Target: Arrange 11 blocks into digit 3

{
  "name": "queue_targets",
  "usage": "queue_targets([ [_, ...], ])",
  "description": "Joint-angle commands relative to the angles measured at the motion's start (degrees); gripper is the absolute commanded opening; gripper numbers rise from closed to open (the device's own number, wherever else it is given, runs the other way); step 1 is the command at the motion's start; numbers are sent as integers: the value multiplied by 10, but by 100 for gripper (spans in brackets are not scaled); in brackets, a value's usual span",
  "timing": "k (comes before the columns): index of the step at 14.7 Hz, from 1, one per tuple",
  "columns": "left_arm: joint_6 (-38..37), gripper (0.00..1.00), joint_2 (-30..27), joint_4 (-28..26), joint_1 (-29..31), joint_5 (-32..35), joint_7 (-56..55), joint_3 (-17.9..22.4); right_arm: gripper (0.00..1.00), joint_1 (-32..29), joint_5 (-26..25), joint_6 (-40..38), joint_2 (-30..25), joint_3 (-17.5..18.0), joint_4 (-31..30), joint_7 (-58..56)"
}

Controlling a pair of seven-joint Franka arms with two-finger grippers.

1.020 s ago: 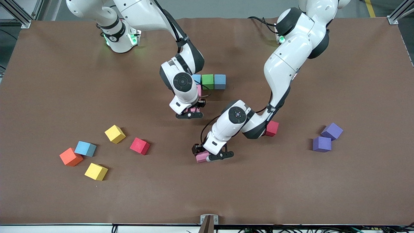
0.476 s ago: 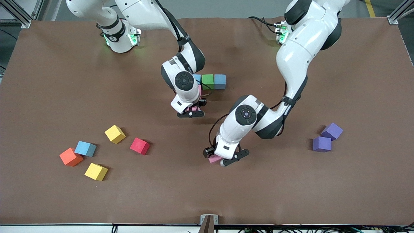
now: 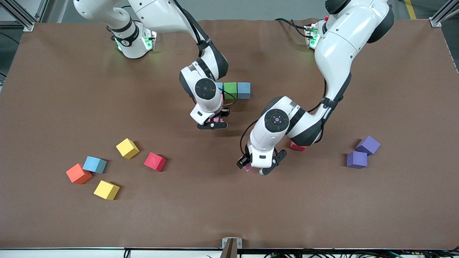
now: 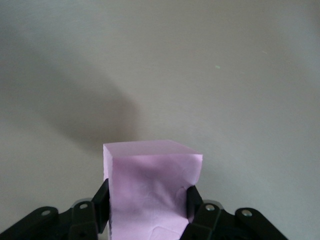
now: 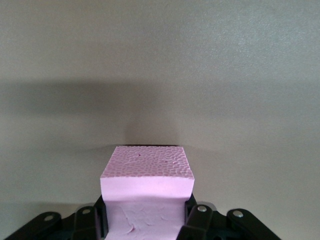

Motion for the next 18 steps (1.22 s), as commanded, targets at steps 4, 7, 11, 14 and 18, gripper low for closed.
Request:
queue_targets([
  [4, 12, 34, -35, -64, 13, 32, -75, 5, 8, 7, -10, 2, -13, -3, -19, 5],
  [7, 19, 34, -35, -65, 15, 34, -75, 5, 8, 8, -10, 2, -13, -4, -19, 5],
  [11, 19, 33, -36, -66, 15, 34, -74, 5, 8, 8, -10, 1, -13, -4, -20, 5],
  [14, 18, 33, -38, -68, 15, 34, -74, 4, 8, 8, -10, 1, -11, -4, -20, 5],
  [18, 18, 33, -36, -68, 14, 34, -72, 4, 8, 8, -10, 2, -11, -3, -20, 5],
])
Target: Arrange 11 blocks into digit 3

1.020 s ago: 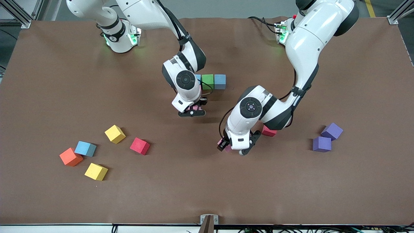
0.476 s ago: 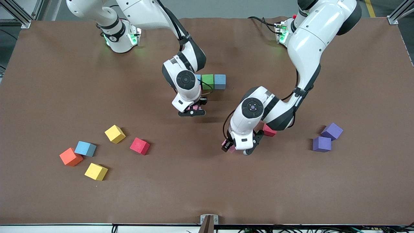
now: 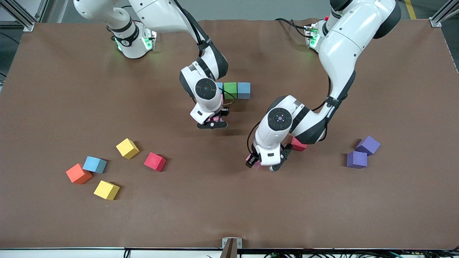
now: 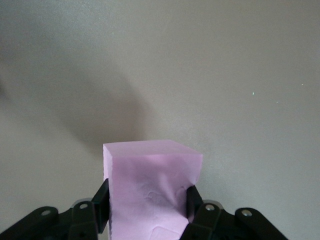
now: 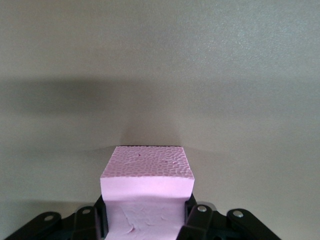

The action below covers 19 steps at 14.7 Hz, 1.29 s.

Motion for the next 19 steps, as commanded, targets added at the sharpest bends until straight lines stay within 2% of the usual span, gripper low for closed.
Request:
queue_targets([
  [1, 6, 33, -19, -23, 1, 11, -9, 1, 9, 7, -10, 3, -10, -3, -12, 5],
  [17, -1, 34, -23, -23, 3, 11, 6, 1, 9, 7, -5, 15, -9, -2, -11, 12],
  [18, -1, 34, -23, -23, 3, 11, 6, 1, 14, 7, -5, 13, -9, -2, -11, 12],
  [19, -1, 34, -23, -23, 3, 11, 6, 1, 33, 7, -5, 11, -9, -2, -12, 12],
])
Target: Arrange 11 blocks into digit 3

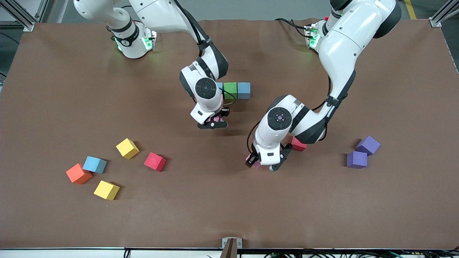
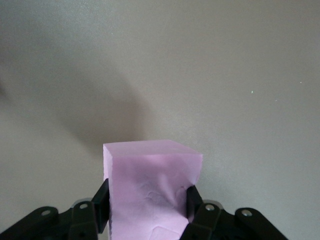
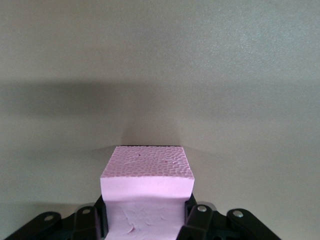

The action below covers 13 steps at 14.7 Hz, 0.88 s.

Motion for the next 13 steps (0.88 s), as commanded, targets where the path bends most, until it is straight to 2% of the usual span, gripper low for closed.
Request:
queue_targets([
  [1, -1, 34, -21, -21, 3, 10, 1, 1, 64, 7, -5, 3, -9, -2, -12, 18],
  [2, -1, 34, -21, -21, 3, 10, 1, 1, 100, 7, -5, 0, -9, -2, -11, 28],
  [9, -1, 34, -21, -21, 3, 9, -8, -2, 100, 13, -6, -6, -11, -3, -5, 53],
  [12, -29, 34, -23, -20, 2, 3, -35, -5, 100, 6, -12, -101, -16, -11, 48, 54],
  [13, -39, 34, -28, -21, 2, 3, -51, -5, 100, 6, -12, -142, -17, -30, 77, 54],
])
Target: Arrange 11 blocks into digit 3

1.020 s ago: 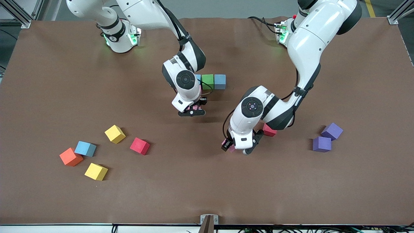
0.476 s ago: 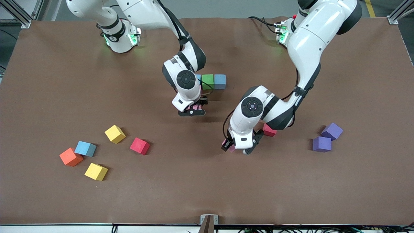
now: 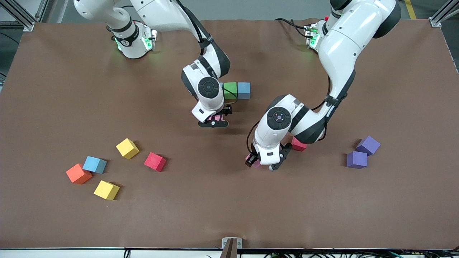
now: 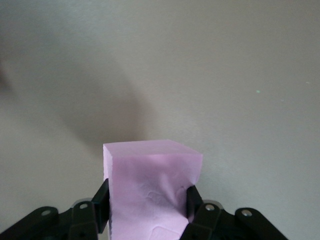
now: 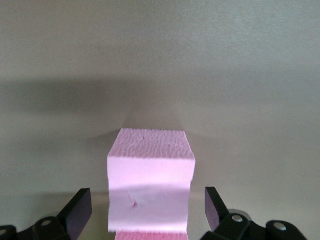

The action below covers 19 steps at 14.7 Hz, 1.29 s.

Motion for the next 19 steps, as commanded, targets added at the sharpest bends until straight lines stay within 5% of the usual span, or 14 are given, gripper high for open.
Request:
queue_targets([
  [1, -32, 34, -31, -24, 2, 1, -42, -2, 100, 1, -12, -104, -17, -38, 63, 14],
  [5, -43, 32, -38, -38, -4, 2, -133, -2, 100, -1, -8, -193, -33, -94, 135, 38],
  [10, -43, 29, -44, -61, -27, 9, -297, -2, 100, -22, -9, -194, -34, -187, 152, 35],
  [15, -40, 27, -83, -121, -70, 18, -508, -2, 100, -125, -6, -165, -25, -185, 152, 29],
  [19, -25, 27, -94, -149, -97, 71, -668, -2, 100, -135, -4, -109, 19, -183, 147, 0],
])
